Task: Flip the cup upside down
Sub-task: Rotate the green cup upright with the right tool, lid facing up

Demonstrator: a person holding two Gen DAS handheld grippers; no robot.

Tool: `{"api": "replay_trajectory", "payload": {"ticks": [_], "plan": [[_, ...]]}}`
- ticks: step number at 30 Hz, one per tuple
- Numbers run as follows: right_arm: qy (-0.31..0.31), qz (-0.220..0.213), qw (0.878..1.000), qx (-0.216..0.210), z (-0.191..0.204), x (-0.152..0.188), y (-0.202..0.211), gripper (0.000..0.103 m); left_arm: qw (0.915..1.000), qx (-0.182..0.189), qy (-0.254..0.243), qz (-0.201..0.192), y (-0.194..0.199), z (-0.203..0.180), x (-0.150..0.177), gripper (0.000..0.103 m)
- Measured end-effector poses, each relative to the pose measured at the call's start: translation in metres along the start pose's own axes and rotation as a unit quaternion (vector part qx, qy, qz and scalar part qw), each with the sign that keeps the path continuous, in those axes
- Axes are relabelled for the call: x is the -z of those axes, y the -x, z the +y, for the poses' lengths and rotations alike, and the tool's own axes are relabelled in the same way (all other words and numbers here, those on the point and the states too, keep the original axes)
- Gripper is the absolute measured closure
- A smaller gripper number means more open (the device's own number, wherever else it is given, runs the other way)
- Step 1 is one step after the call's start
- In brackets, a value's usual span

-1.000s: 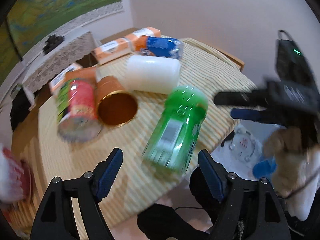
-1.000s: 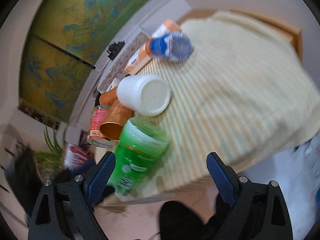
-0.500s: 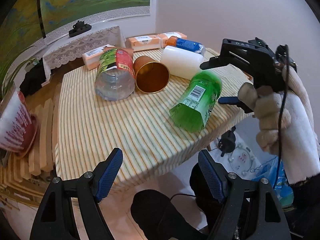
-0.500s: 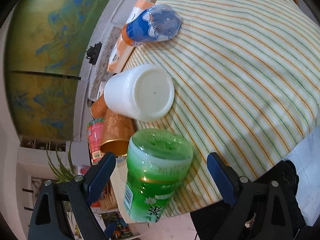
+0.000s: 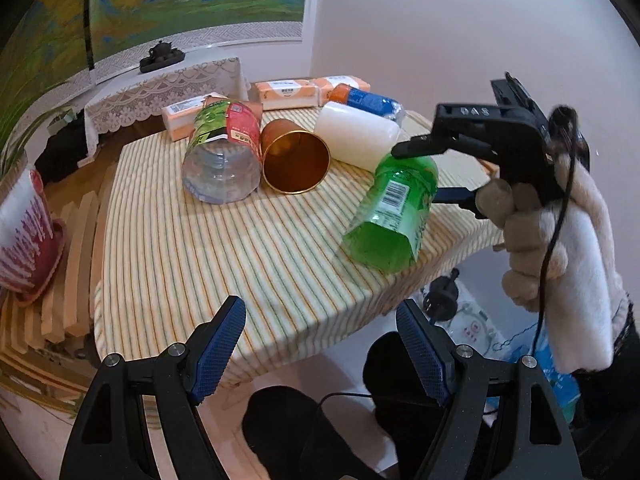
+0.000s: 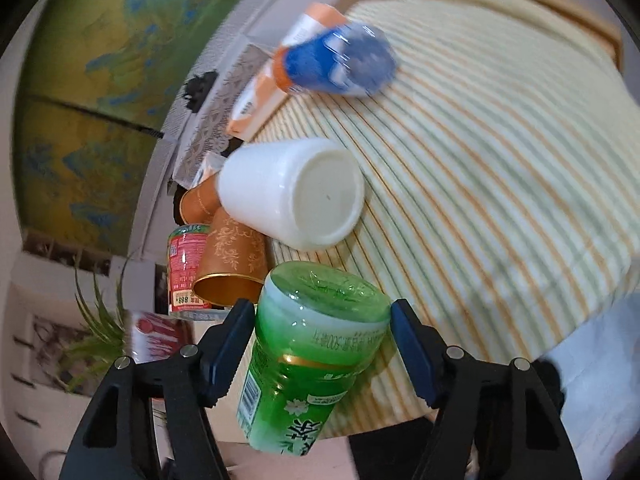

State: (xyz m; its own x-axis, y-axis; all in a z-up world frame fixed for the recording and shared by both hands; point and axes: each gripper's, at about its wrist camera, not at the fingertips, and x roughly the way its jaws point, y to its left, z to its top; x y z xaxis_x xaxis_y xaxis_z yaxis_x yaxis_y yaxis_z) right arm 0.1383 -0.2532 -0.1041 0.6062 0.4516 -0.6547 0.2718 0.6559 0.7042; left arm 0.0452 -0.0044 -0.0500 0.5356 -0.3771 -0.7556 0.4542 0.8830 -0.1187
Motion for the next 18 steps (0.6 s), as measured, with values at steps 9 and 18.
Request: {"api": "replay_trajectory", "payload": {"ticks": [9, 18], "plan": [[0.143, -0.077, 0.987, 0.007, 0.036, 0.017, 0.018, 0.037, 0.9987, 0.019, 0.045, -0.010, -0.004, 0.009, 0.004, 0.022], [0.331, -0.223, 0.913, 0.077, 0.087, 0.047, 0.026, 0.037, 0.9979, 0.017, 0.062, -0.009, -0.009, 0.015, 0.008, 0.022]]}}
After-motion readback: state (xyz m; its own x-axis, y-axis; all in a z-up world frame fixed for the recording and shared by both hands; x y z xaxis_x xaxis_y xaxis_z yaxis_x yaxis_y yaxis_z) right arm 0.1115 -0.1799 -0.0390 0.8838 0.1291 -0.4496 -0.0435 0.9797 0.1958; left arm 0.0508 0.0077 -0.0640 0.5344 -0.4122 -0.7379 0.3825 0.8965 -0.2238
